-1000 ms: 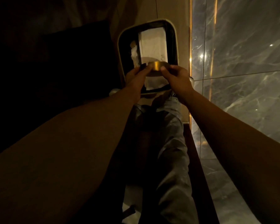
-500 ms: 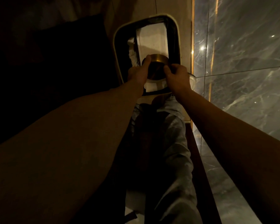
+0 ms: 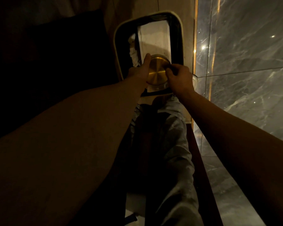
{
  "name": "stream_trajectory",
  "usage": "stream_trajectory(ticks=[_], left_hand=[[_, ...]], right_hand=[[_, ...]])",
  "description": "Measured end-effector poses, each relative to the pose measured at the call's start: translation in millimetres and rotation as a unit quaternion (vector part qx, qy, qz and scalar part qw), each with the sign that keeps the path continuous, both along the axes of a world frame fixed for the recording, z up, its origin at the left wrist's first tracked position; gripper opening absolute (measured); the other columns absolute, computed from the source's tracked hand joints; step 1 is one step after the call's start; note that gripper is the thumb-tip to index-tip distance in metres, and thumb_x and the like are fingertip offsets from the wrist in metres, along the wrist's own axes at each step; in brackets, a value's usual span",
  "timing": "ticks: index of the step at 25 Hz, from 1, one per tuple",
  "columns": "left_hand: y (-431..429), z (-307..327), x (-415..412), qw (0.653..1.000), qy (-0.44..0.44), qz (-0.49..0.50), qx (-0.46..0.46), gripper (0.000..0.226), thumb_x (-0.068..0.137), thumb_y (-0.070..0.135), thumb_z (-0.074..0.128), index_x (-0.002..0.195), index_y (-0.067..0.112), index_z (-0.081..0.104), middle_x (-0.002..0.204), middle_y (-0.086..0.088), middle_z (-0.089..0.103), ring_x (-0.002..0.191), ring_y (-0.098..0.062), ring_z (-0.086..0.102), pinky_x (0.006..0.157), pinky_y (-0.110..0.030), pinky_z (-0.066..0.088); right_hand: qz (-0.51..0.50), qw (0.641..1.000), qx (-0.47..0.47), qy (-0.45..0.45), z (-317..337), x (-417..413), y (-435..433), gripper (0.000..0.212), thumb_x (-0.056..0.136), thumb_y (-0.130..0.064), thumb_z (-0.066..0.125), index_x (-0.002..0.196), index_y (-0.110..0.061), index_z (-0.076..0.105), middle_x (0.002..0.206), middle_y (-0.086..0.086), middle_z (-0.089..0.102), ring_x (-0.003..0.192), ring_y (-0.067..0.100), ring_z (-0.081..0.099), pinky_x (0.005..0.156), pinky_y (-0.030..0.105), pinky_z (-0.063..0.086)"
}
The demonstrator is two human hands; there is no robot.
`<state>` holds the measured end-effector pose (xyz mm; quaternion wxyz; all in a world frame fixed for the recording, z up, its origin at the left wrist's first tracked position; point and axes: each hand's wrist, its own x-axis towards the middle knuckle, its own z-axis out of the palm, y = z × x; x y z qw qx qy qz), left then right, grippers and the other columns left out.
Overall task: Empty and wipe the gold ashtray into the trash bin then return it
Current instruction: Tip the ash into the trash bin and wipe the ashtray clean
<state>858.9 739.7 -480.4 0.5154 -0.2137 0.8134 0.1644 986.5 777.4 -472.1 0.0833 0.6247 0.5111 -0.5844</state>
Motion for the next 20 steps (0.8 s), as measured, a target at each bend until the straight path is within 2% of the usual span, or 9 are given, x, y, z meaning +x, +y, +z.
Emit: stream_trajectory(ticks=[6,9,13,17,18,20], left_hand=[[0.7,3.6,0.1,1.0,-0.003,0.004,-0.002,0.092,0.079,0.068,0.062,0.146,0.011,0.037,0.146,-0.013,0.048,0.128,-0.034,0.053,0.099,-0.048,0.053],[1.7,6.6,0.6,1.0,0.001,0.007,0.007,0.088,0.081,0.067,0.06,0.146,0.012,0.038,0.145,-0.013,0.049,0.128,-0.033,0.053,0.101,-0.047,0.052],[3.0,14.3,-0.1,0.999,0.006,0.017,0.039,0.079,0.085,0.06,0.061,0.143,0.01,0.042,0.135,-0.014,0.058,0.117,-0.03,0.061,0.098,-0.044,0.055],[3.4,26.0,0.7,0.998,0.008,0.003,0.056,0.072,0.089,0.059,0.056,0.14,0.009,0.046,0.133,-0.014,0.06,0.117,-0.03,0.061,0.101,-0.044,0.054],[4.6,28.2,2.3,0.998,0.021,-0.016,0.059,0.069,0.091,0.059,0.052,0.139,0.008,0.047,0.134,-0.015,0.059,0.119,-0.031,0.06,0.102,-0.045,0.052],[5.9,33.2,8.1,0.993,0.063,-0.068,0.071,0.063,0.096,0.057,0.043,0.138,0.01,0.047,0.136,-0.016,0.057,0.123,-0.034,0.057,0.104,-0.045,0.05]], right_hand=[[-0.01,1.0,0.0,0.015,6.4,-2.5,0.5,0.031,0.097,-0.023,0.05,0.121,-0.008,0.064,0.113,0.014,0.07,0.099,0.023,0.065,0.087,0.035,0.053],[-0.008,1.0,0.008,0.018,10.7,-3.0,1.1,0.034,0.097,-0.021,0.051,0.127,-0.008,0.06,0.12,0.014,0.068,0.108,0.025,0.064,0.093,0.034,0.051],[-0.025,0.999,0.002,0.031,18.2,-3.1,2.4,0.04,0.097,-0.022,0.052,0.134,-0.007,0.053,0.129,0.014,0.063,0.117,0.023,0.061,0.099,0.031,0.05],[-0.01,0.999,0.023,0.047,26.8,-2.0,7.2,0.041,0.097,-0.02,0.052,0.137,-0.009,0.051,0.129,0.014,0.063,0.119,0.023,0.06,0.09,0.018,0.048],[0.004,0.998,0.034,0.055,27.7,-2.7,8.3,0.042,0.097,-0.02,0.052,0.138,-0.011,0.049,0.129,0.014,0.062,0.119,0.024,0.06,0.092,0.021,0.05],[0.026,0.996,0.056,0.065,28.7,-4.5,8.2,0.046,0.095,-0.02,0.056,0.14,-0.016,0.046,0.128,0.016,0.059,0.119,0.027,0.058,0.101,0.035,0.051]])
